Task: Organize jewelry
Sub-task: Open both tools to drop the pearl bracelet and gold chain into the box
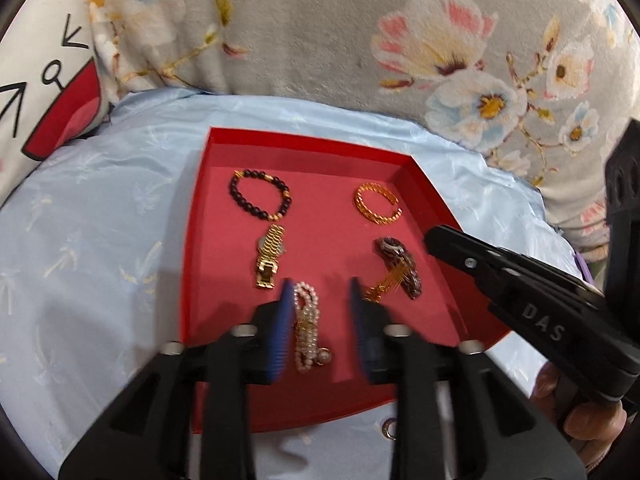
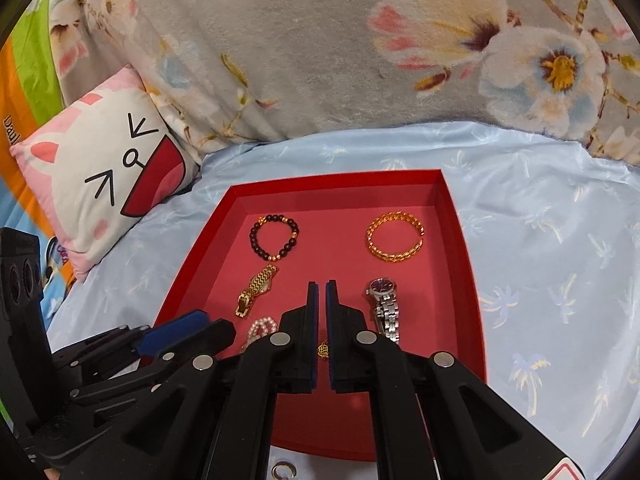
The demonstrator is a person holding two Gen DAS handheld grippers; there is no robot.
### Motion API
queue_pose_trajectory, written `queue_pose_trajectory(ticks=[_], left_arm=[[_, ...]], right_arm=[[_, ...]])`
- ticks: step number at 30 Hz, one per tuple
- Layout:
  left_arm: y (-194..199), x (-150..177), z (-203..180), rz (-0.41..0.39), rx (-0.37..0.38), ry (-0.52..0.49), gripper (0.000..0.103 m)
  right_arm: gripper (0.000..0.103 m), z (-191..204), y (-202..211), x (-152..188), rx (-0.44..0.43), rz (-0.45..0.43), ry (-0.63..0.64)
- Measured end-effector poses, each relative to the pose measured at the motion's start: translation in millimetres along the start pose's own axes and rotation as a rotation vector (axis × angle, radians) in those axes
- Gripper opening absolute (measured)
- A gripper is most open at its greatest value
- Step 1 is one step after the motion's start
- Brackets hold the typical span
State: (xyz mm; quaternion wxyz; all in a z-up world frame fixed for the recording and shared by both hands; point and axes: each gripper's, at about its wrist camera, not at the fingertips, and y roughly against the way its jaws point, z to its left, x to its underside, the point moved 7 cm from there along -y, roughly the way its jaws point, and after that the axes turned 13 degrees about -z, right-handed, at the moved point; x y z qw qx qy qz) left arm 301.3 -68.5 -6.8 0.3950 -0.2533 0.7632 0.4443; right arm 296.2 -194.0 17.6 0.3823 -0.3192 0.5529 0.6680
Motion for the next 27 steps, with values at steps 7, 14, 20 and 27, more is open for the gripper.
queue_pose_trajectory(ticks=[7,14,20,27], left_arm=[[46.0,-16.1,7.6,-0.110,-0.027,0.038,0.060],[98.7,17.9,9.1,-0.134,-0.081,-0.021,0.061],[117.5,71.1,1.9,-0.069,-0.106,-0.046,0.061],[122.2,108.6,-6.6,-0.030,-0.137,-0.087,0.061]], right_arm=[[0.017,-2.3,48.3,-10.0,0.007,-0.090,-0.005],[0.028,-7.9,111.5,34.7,0.032,-0.098,0.005],[0.028,-18.0,143.3,90.9,0.056,-0.022,-0.027],[0.028,-31.7,160.1,138.0,0.089,0.041,-0.067]])
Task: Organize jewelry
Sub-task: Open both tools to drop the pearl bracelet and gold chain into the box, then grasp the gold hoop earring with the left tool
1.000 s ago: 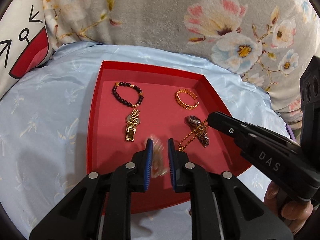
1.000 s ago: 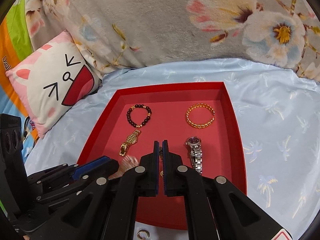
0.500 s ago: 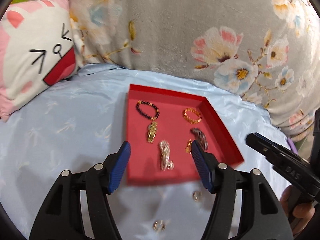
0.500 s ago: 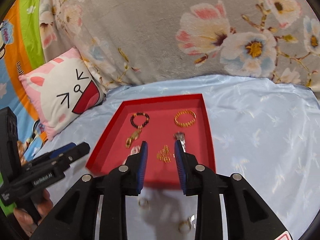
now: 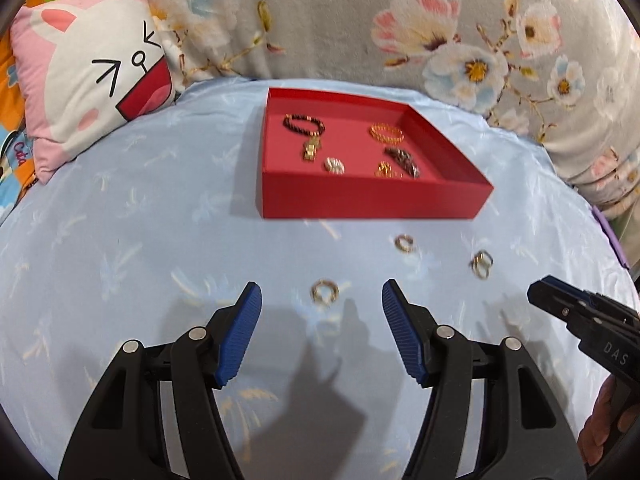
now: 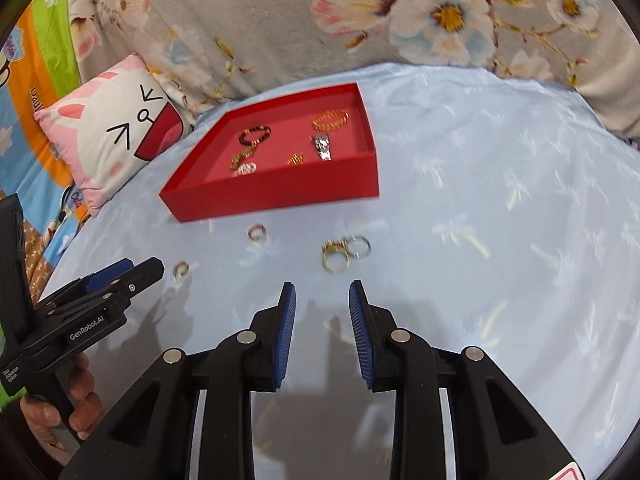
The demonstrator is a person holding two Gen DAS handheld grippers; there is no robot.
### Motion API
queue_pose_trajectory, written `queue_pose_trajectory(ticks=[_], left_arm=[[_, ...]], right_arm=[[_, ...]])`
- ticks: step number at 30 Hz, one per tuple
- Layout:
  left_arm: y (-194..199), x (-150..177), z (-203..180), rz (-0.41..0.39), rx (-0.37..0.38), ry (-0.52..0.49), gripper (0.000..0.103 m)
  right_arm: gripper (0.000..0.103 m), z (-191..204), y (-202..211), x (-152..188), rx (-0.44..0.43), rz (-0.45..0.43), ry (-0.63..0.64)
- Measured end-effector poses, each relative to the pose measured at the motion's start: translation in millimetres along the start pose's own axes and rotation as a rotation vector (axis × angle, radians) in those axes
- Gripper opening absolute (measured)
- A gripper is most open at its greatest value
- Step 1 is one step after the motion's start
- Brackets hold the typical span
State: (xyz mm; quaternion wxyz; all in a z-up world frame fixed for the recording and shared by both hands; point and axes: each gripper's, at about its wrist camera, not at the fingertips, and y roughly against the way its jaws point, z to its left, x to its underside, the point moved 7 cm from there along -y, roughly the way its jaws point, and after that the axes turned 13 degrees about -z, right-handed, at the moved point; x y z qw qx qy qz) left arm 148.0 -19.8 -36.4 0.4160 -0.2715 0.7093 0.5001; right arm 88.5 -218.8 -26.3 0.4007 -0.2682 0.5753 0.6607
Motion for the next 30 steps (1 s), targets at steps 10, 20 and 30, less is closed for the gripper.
queue_pose_trajectory(ticks=[10,20,30], left_arm=[[-13.8,8.1,3.5,0.037,-0.042,0.000,0.059],[-34.0,8.3,-1.1,0.091,-0.044,-0.007,0.038],[-34.0,7.0,0.1,0.085,-0.021,0.031,0.007]], right_arm=[[0.028,-4.9,0.8,24.5,0.002,0.043,-0.021],[0.028,-7.5,-3.7,21.6,-0.002,0.045,-0.033],[0.028,-10.2,-6.6,19.9,-0.002,0.045,-0.040]])
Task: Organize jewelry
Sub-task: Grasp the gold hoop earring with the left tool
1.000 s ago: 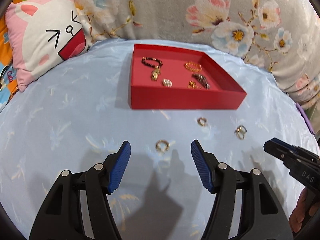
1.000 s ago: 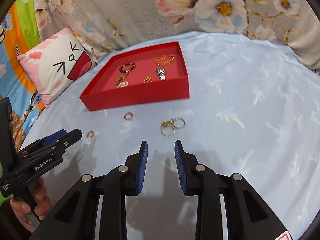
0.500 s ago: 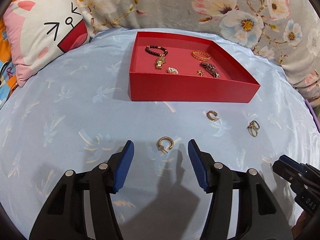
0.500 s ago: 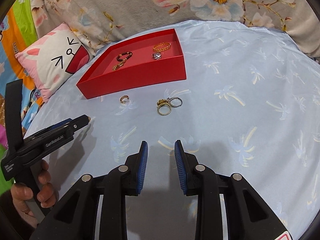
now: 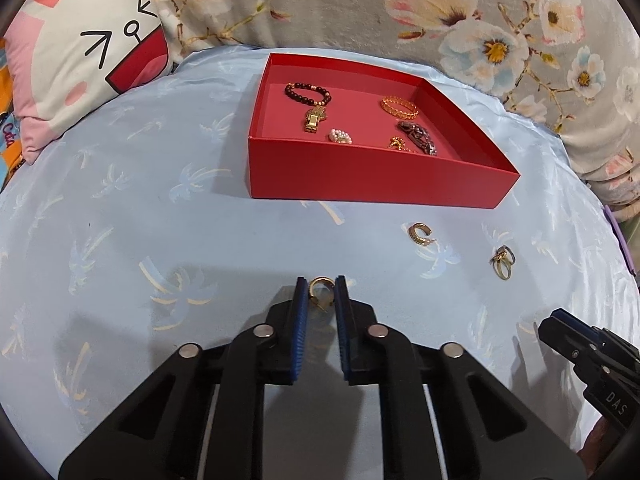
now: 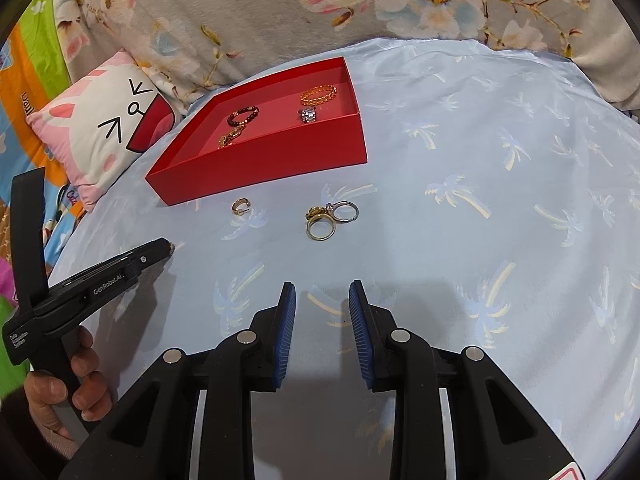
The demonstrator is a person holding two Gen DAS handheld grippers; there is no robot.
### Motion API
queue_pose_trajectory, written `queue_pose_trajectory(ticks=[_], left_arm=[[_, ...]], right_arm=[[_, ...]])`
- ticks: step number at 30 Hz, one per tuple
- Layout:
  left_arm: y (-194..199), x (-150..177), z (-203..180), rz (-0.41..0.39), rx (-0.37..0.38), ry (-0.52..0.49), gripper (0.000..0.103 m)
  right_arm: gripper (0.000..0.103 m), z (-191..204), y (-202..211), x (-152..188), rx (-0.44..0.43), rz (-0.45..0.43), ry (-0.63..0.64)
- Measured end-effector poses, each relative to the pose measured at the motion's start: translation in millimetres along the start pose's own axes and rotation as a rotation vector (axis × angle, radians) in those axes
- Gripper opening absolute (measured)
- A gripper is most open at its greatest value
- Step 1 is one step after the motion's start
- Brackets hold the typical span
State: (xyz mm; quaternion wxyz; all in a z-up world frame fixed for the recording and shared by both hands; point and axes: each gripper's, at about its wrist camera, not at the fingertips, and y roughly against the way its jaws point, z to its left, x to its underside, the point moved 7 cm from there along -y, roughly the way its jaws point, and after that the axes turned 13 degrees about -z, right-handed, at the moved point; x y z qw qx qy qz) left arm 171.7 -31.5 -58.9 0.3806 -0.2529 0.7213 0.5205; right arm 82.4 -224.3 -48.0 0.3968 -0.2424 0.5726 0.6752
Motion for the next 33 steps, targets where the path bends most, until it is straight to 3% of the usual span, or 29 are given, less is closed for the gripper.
queue_pose_trajectory(ticks=[1,11,12,14,15,21,25,33], left_arm=[[0.2,0.1,0.1,-0.001,0.003,0.002,0.003],[2.8,-0.1,0.2,-0.011,0.023,0.003,0.005],[4.2,-0.1,-0.8,-0.017,0.022,-0.003,0.007],[6.2,-0.7,-3.3,-0.026,0.015,-0.020,0.029],[6.6,-1.3,-4.7,-0.030,0.008,-0.030,0.031],[-2.5,0.9,-10.2,0.012,-0.004,-0.060,0.030],[-5.4,1.6,-16.7,0.018,-0.018,-0.102,0.016],[-1.1,1.9,-15.2,0.007,-0.020,-0.087,0.016]], right_arm=[[0.028,-0.1,-0.7,-0.4,0.001,0.000,-0.001],[0.028,-2.5,-8.7,-5.0,0.001,0.008,-0.015],[0.028,-2.6,-8.4,-5.4,0.001,0.006,-0.017],[0.028,-3.3,-7.9,-5.7,0.000,0.004,-0.018],[0.028,-3.1,-7.8,-6.0,-0.001,0.002,-0.019],[0.028,-2.0,-9.0,-7.2,-0.006,0.001,-0.019],[0.028,1.5,-12.0,-10.1,-0.013,0.004,-0.009],[0.028,30.1,-31.5,-24.6,-0.068,0.005,0.049]])
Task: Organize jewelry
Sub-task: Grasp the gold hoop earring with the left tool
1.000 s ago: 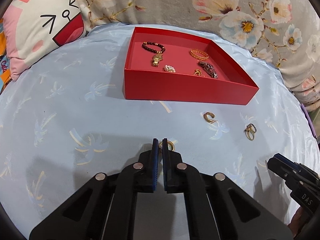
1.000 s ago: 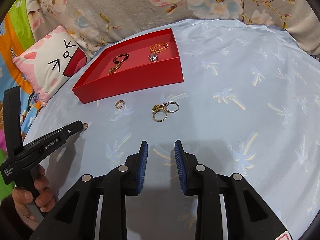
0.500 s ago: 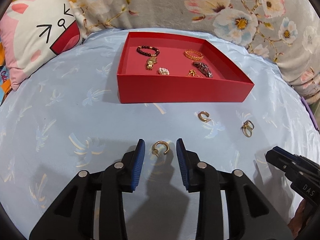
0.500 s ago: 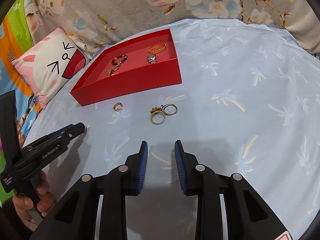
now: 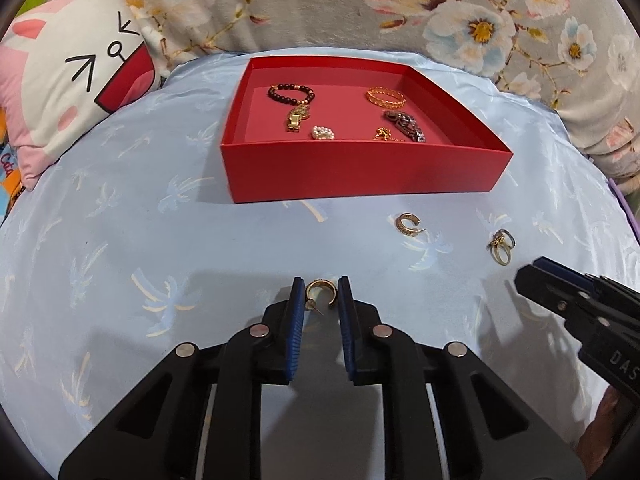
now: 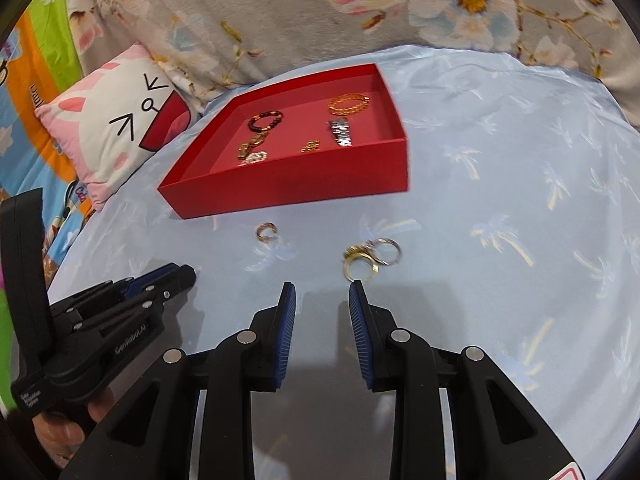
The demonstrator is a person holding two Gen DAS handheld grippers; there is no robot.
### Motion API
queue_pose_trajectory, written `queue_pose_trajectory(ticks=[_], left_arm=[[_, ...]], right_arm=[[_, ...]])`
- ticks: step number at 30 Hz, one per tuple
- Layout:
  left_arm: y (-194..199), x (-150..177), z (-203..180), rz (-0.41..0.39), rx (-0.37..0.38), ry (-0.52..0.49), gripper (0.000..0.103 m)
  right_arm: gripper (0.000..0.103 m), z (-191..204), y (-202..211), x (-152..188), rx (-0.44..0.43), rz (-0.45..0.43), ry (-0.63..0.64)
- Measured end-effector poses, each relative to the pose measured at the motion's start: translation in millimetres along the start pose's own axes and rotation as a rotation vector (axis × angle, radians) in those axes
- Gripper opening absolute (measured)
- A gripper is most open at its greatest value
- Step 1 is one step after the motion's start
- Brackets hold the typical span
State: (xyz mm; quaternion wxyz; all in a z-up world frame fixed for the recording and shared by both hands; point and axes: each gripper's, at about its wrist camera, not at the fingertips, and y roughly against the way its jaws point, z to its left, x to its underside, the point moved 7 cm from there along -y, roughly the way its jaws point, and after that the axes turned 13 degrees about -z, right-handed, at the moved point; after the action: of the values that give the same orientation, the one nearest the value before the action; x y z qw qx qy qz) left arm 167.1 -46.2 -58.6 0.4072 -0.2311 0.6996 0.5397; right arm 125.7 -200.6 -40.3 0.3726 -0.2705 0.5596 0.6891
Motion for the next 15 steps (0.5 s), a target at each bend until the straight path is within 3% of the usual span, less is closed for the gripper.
queue_pose_trajectory(ticks=[15], left_arm=[[7.3,6.0,23.2,-0.002,0.000,0.068,0.016]], right_arm=[[0.028,46.4,-71.0,-18.4,-0.054,0.047,0.133]])
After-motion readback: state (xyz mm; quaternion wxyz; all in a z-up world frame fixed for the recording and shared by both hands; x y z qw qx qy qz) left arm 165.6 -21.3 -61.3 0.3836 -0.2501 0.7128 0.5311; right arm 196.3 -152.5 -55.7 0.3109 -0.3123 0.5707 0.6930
